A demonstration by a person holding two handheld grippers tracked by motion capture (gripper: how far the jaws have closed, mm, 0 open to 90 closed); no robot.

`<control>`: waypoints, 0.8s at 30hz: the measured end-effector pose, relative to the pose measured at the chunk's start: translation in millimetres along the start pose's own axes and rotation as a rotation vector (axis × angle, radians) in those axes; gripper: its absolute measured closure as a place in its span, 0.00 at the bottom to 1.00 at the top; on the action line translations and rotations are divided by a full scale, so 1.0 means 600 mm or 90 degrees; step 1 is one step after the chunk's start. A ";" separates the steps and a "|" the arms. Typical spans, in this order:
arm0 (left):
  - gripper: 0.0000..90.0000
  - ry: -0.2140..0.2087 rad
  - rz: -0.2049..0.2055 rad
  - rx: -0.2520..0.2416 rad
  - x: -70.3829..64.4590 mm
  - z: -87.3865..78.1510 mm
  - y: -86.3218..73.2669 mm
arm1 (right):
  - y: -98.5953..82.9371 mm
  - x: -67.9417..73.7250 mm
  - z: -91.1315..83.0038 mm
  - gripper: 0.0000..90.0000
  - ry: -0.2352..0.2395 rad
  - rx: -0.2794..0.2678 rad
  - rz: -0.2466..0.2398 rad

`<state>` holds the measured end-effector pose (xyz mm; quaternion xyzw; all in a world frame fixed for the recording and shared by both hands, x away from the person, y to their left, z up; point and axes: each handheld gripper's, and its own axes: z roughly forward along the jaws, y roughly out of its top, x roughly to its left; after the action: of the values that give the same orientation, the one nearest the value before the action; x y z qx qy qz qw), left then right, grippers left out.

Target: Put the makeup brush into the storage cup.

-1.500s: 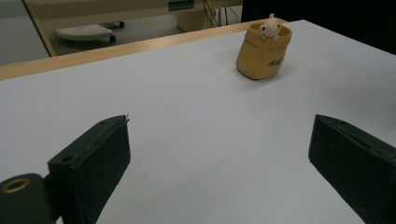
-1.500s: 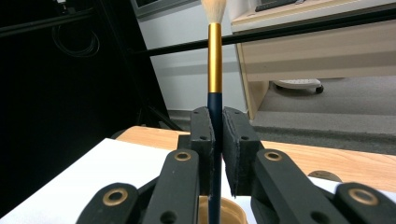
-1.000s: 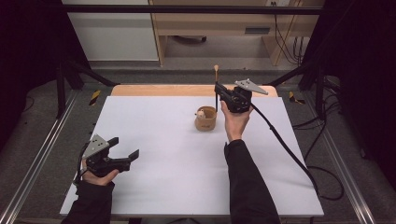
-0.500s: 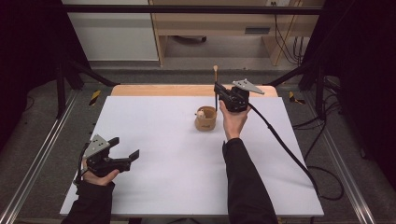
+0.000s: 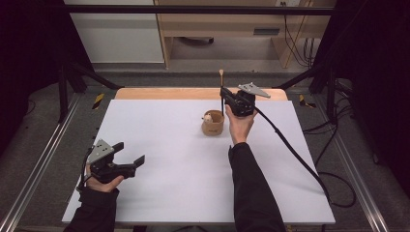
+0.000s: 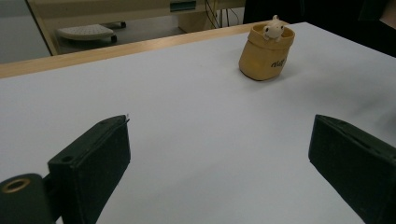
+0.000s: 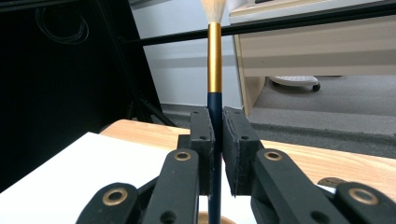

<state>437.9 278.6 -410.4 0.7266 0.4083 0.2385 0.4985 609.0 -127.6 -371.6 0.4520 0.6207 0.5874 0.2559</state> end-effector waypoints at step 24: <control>0.06 -0.001 0.005 0.003 0.000 0.001 0.000 | -0.026 -0.001 0.029 0.93 0.001 0.012 0.000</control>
<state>438.1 278.4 -410.8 0.7296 0.4057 0.2386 0.4962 620.1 -117.6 -389.7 0.4543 0.6264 0.5816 0.2510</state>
